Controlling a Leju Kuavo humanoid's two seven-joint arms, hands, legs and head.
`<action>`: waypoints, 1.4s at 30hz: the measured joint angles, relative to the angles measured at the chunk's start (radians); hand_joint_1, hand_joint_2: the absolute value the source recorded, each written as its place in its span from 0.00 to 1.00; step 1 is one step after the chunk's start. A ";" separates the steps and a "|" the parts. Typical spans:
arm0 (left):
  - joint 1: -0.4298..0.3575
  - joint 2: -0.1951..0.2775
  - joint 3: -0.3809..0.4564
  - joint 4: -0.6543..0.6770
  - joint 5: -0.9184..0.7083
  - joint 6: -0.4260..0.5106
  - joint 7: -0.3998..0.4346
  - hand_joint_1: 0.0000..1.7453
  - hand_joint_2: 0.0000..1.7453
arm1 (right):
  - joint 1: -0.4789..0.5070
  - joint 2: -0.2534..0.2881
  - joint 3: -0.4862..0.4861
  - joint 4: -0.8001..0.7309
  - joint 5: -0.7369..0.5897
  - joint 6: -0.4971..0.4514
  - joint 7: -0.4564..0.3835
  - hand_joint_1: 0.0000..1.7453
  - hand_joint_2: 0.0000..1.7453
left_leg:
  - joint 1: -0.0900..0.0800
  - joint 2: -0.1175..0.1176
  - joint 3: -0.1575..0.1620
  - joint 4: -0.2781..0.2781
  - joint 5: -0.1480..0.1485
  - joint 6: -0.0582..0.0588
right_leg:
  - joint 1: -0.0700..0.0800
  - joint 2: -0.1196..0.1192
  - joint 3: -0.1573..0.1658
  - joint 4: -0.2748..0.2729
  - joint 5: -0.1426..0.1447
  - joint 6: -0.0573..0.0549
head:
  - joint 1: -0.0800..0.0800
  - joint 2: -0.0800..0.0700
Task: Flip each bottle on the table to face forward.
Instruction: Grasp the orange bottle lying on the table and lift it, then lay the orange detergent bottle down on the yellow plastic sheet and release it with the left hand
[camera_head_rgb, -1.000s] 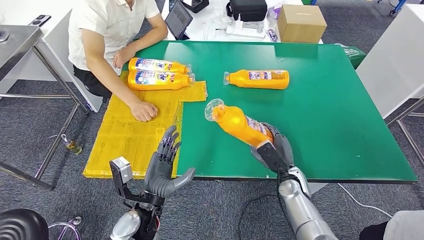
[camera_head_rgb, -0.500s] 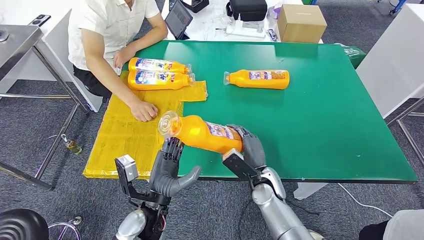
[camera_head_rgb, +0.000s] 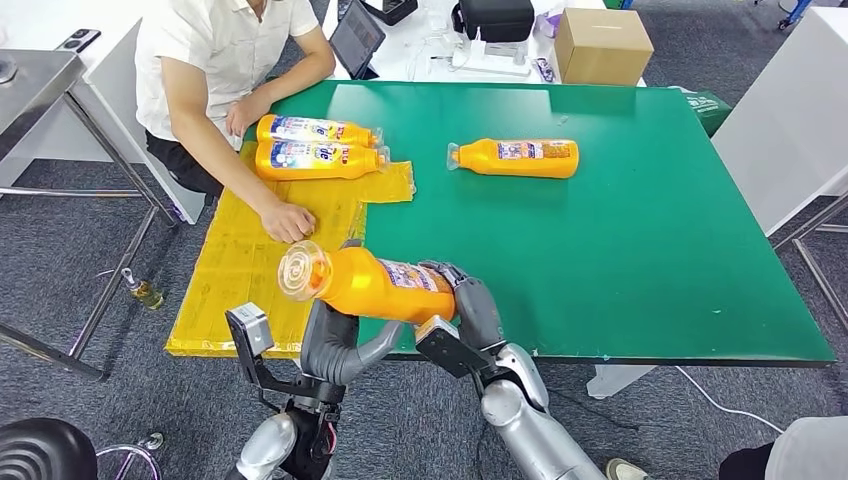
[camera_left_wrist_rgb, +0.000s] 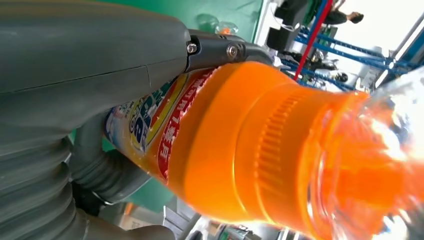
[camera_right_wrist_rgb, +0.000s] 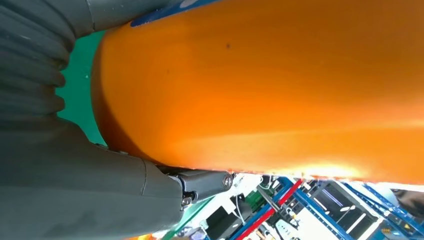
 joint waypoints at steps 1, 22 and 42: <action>-0.001 -0.001 -0.001 -0.002 0.008 0.008 0.000 0.00 1.00 | 0.001 0.000 0.008 -0.002 -0.009 -0.002 0.000 1.00 1.00 | 0.000 0.000 0.000 0.000 0.000 0.000 | 0.000 0.000 0.000 0.000 0.000 0.000 | 0.000 0.000; -0.033 -0.009 0.005 -0.013 0.159 -0.039 -0.022 1.00 1.00 | -0.014 0.018 0.120 0.020 -0.104 0.047 -0.069 0.47 1.00 | 0.000 0.000 0.000 0.000 0.000 0.000 | 0.000 0.000 0.000 0.000 0.000 0.000 | 0.000 0.000; -0.039 -0.004 0.025 -0.009 0.185 -0.066 -0.012 1.00 1.00 | 0.000 0.018 0.157 -0.009 -0.153 0.077 -0.104 0.00 1.00 | 0.000 0.000 0.000 0.000 0.000 0.000 | 0.000 0.000 -0.001 0.000 0.000 0.000 | 0.000 0.000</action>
